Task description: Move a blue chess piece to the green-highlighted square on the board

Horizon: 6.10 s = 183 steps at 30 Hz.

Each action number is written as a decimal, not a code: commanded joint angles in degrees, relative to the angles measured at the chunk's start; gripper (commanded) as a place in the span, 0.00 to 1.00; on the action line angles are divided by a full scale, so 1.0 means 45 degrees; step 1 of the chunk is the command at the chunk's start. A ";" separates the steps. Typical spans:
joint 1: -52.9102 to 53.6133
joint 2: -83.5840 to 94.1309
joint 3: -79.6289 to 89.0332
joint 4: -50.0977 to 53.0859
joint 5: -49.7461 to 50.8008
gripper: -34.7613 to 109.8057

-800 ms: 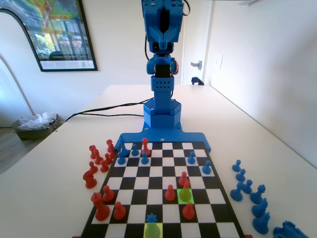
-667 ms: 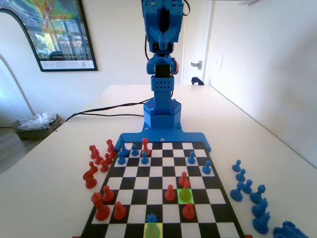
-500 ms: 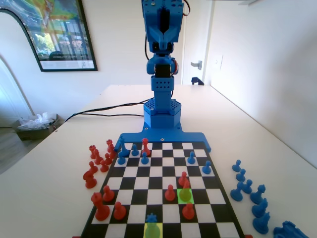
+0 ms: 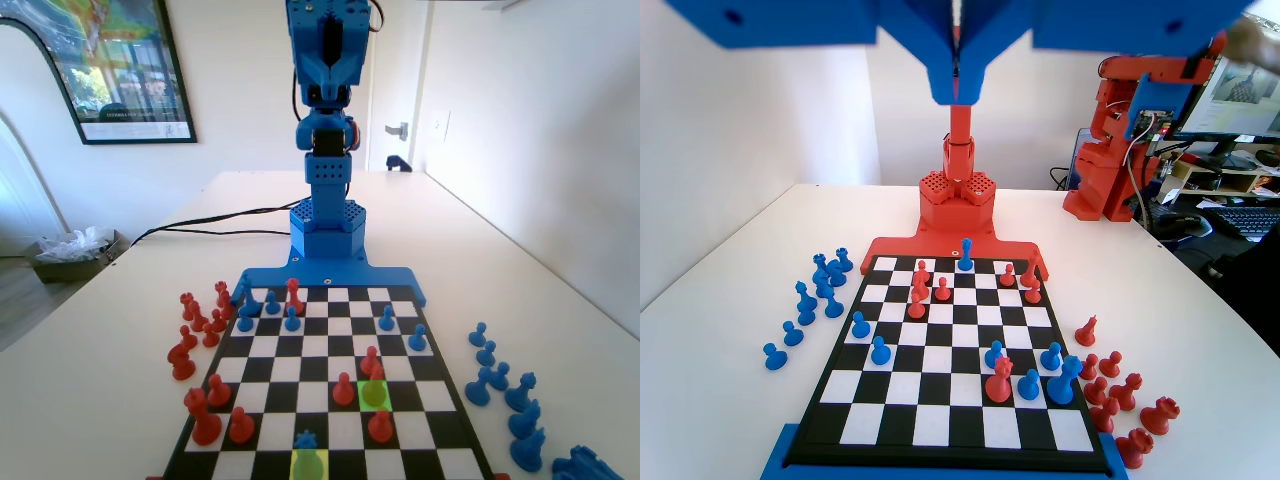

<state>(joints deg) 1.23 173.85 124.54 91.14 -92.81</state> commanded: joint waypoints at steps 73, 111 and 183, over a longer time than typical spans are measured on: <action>-0.1309 -1.7539 -0.6133 -0.4063 0.8379 0.25; -0.1992 -2.2227 -0.5625 -0.8320 0.9316 0.31; 0.0820 -1.5371 -0.3789 -0.6367 0.8066 0.25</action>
<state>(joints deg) 0.97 95.27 105.82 60.91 -54.23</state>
